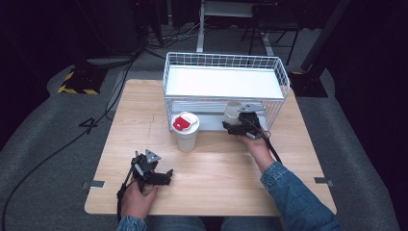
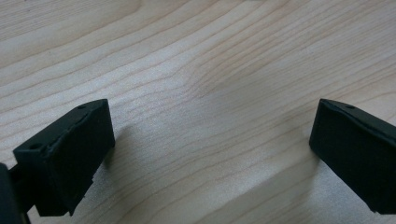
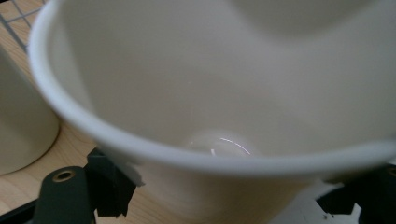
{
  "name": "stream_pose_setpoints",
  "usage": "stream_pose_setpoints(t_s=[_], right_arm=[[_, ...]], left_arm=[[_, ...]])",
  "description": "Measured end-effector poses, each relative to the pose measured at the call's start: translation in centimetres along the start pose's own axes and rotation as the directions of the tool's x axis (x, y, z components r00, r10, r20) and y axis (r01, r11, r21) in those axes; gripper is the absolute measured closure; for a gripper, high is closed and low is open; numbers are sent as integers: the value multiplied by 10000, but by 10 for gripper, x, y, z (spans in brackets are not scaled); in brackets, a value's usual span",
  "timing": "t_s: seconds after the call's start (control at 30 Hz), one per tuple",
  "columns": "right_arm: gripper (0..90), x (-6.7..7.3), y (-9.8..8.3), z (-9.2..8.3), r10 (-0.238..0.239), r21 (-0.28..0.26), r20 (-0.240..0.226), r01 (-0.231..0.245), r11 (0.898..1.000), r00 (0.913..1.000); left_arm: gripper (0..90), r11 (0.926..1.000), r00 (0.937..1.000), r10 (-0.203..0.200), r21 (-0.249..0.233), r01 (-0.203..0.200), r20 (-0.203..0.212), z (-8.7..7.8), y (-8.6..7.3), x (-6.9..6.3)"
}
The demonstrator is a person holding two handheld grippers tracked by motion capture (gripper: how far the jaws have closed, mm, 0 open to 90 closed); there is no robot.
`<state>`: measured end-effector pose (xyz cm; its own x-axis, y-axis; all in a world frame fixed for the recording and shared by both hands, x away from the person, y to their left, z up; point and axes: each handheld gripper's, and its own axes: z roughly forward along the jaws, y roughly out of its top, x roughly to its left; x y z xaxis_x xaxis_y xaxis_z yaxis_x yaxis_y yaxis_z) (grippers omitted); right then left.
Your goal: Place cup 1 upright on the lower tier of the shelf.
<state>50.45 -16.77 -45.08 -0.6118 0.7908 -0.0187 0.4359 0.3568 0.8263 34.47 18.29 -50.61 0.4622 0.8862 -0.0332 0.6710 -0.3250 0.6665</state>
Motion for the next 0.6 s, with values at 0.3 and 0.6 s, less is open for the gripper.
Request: stream_pose_setpoints(t_s=[0.3,0.6], right_arm=[[231,-9,-2,11,139,64,388,-142,9999,9992],[231,-15,-2,19,153,17,659,-154,9999,9977]], left_arm=[[6,10000,10000,-3,1,3,3,0,0,0],[6,10000,10000,-23,-5,23,-15,0,0,0]])
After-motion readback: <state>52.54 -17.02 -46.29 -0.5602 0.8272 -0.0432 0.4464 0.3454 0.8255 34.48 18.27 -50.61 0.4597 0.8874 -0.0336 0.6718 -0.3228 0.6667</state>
